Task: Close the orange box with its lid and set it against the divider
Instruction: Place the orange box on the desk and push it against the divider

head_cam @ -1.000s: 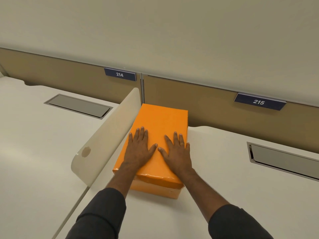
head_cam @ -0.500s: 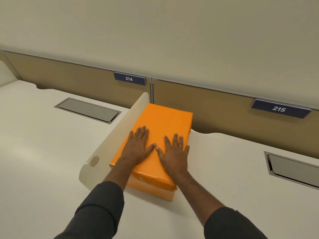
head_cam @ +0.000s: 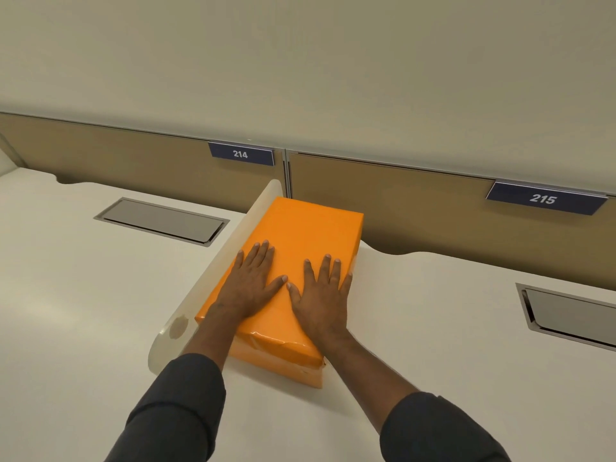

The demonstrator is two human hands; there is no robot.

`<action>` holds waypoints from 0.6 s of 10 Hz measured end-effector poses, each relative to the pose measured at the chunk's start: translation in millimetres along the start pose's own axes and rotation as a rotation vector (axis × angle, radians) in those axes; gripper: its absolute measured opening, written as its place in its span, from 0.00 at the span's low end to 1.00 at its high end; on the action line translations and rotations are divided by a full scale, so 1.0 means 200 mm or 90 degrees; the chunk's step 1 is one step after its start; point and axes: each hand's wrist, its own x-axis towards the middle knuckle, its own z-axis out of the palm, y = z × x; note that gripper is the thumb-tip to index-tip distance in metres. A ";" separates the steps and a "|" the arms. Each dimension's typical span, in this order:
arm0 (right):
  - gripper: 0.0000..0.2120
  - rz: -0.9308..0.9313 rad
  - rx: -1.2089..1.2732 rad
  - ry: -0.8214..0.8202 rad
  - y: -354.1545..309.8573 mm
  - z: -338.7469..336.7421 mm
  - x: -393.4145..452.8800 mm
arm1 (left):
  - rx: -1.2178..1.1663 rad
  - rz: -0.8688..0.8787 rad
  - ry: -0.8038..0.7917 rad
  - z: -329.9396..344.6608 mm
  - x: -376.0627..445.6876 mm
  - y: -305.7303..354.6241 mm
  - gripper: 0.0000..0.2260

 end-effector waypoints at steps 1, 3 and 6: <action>0.36 0.000 0.000 -0.004 0.00 0.00 0.00 | 0.003 -0.002 -0.002 0.00 0.00 0.00 0.41; 0.36 -0.003 0.019 -0.030 0.01 -0.03 0.00 | 0.008 -0.008 -0.007 -0.02 -0.01 0.02 0.36; 0.36 -0.009 0.061 0.031 0.20 -0.23 0.03 | -0.055 -0.031 0.041 -0.16 -0.02 0.11 0.41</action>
